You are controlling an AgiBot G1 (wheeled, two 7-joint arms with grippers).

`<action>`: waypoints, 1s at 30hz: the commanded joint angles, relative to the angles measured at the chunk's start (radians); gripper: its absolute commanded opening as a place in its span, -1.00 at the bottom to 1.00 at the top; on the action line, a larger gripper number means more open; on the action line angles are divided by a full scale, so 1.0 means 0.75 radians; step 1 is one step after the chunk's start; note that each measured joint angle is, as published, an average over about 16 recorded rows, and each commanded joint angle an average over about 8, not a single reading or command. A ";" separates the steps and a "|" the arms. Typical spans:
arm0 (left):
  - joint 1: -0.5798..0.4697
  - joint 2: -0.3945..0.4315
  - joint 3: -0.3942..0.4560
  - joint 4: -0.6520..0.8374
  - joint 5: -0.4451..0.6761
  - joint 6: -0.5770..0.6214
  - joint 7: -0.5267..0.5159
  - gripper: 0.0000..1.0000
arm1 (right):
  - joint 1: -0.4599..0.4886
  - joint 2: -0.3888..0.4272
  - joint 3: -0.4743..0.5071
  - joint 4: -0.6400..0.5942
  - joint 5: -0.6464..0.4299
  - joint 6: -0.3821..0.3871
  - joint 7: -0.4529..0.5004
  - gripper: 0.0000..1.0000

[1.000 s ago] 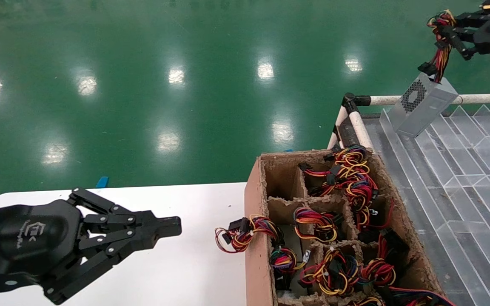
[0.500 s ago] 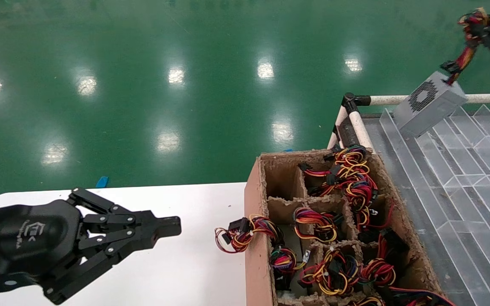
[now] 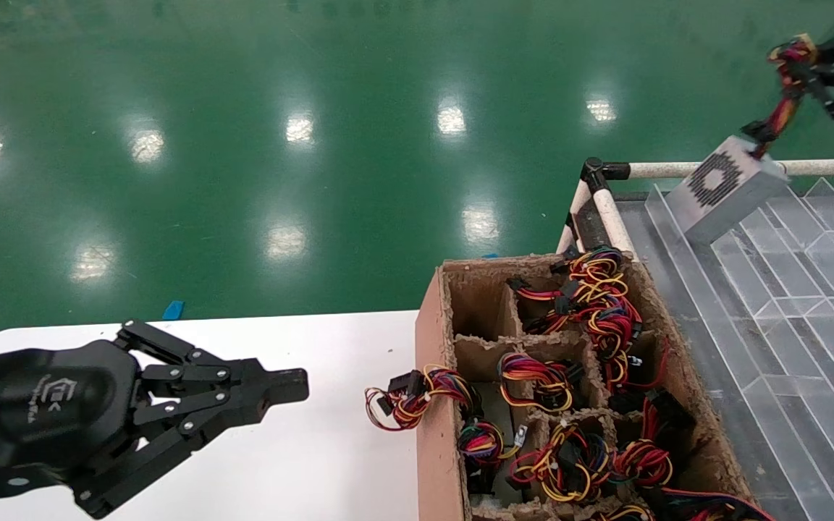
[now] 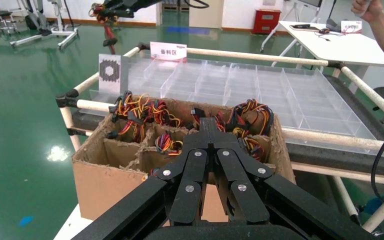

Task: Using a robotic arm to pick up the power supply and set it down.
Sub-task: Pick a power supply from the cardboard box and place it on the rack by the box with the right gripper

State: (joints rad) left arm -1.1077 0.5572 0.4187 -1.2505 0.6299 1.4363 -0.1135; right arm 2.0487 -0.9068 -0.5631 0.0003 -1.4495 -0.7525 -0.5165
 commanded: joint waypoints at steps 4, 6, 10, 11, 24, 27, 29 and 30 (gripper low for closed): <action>0.000 0.000 0.000 0.000 0.000 0.000 0.000 -1.00 | -0.013 -0.032 0.008 0.008 0.011 0.002 -0.002 -1.00; 0.000 0.000 0.000 0.000 0.000 0.000 0.000 -1.00 | -0.016 -0.047 0.018 0.014 0.025 0.017 -0.005 -1.00; 0.000 0.000 0.000 0.000 0.000 0.000 0.000 -1.00 | -0.026 -0.076 0.037 0.020 0.054 0.056 -0.011 -1.00; 0.000 0.000 0.000 0.000 0.000 0.000 0.000 -1.00 | -0.030 -0.083 0.041 0.020 0.058 0.065 -0.013 -1.00; 0.000 0.000 0.000 0.000 0.000 0.000 0.000 -1.00 | -0.101 -0.132 0.042 -0.011 0.060 0.104 -0.019 -0.83; 0.000 0.000 0.000 0.000 0.000 0.000 0.000 -1.00 | -0.106 -0.135 0.040 -0.013 0.058 0.110 -0.015 -0.08; 0.000 0.000 0.000 0.000 0.000 0.000 0.000 -1.00 | -0.108 -0.136 0.040 -0.015 0.057 0.114 -0.011 0.42; 0.000 0.000 0.000 0.000 0.000 0.000 0.000 -1.00 | -0.108 -0.136 0.040 -0.016 0.057 0.115 -0.008 0.67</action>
State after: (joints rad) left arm -1.1077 0.5572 0.4188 -1.2505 0.6299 1.4362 -0.1135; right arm 1.9705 -1.0078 -0.5316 -0.0102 -1.4043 -0.6683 -0.5201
